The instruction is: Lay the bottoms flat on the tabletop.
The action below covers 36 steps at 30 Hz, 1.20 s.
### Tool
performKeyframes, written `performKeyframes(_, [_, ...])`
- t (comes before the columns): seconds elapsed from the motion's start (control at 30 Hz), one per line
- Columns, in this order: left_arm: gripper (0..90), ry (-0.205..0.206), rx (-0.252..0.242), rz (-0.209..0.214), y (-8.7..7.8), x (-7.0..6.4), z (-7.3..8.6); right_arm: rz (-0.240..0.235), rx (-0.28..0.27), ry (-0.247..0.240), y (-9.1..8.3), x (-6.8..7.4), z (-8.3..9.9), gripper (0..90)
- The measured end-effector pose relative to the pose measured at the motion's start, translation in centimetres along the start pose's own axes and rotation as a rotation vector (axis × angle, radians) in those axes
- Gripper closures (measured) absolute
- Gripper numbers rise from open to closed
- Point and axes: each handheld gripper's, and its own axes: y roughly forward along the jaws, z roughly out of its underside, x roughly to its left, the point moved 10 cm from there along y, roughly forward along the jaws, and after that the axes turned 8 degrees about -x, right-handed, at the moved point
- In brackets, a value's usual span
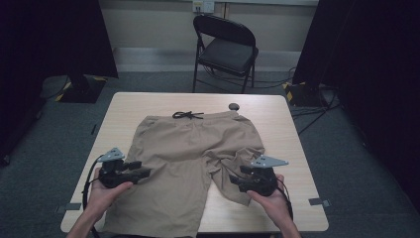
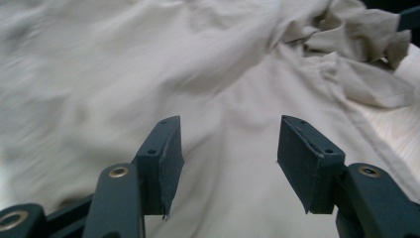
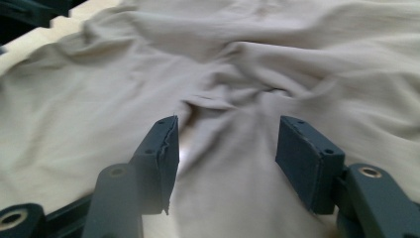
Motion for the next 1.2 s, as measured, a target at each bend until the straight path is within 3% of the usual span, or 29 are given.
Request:
performKeyframes(0.13, [43.3,-0.005,0.04,0.039,2.6,-0.8,0.9,0.064,-0.021,0.029,-1.1,-2.4,0.6,39.9])
performKeyframes(0.23, [43.4,0.005,0.063,0.03,3.5,-0.8,1.8,0.107,-0.03,0.039,-1.7,-4.0,0.9,38.2])
performKeyframes(0.27, [43.1,-0.007,0.046,0.032,3.6,-0.8,2.0,0.113,-0.034,0.045,-1.9,-4.4,1.0,37.5])
performKeyframes(0.3, [42.4,-0.014,0.059,0.03,3.7,-0.6,2.6,0.121,-0.037,0.056,-2.0,-4.8,1.2,36.9])
performKeyframes(0.37, [41.7,0.006,0.082,0.001,3.7,-0.2,3.4,0.14,-0.028,0.072,-2.3,-5.7,2.0,34.8])
performKeyframes(0.53, [39.3,0.021,0.089,-0.03,3.1,0.7,4.8,0.148,0.03,0.089,-1.9,-6.4,4.1,31.0])
performKeyframes(0.6, [39.3,0.031,0.094,-0.035,3.1,0.6,4.9,0.15,0.065,0.059,-1.5,-6.0,4.7,31.1])
performKeyframes(0.67, [37.8,0.043,0.092,-0.049,3.3,0.6,4.9,0.143,0.084,0.054,-1.0,-5.8,5.0,37.0])
performKeyframes(0.73, [35.5,0.05,0.084,-0.053,3.5,0.4,4.8,0.16,0.105,0.034,-0.7,-6.0,5.3,55.8])
performKeyframes(0.8, [34.4,0.038,0.078,-0.047,3.5,0.4,4.8,0.14,0.091,0.029,-0.6,-5.7,5.1,71.8])
performKeyframes(0.9, [34.4,0.023,0.07,-0.036,3.5,0.5,4.8,0.094,0.052,0.045,-0.8,-4.9,4.0,82.0])
performKeyframes(1.07, [34.4,0.019,0.052,-0.034,3.5,0.6,4.8,-0.034,-0.053,0.04,-0.6,-1.5,0.1,85.8])
performKeyframes(1.2, [34.4,0.015,0.05,-0.029,3.5,0.6,4.7,-0.123,-0.102,0.029,1.1,1.1,-3.2,86.2])
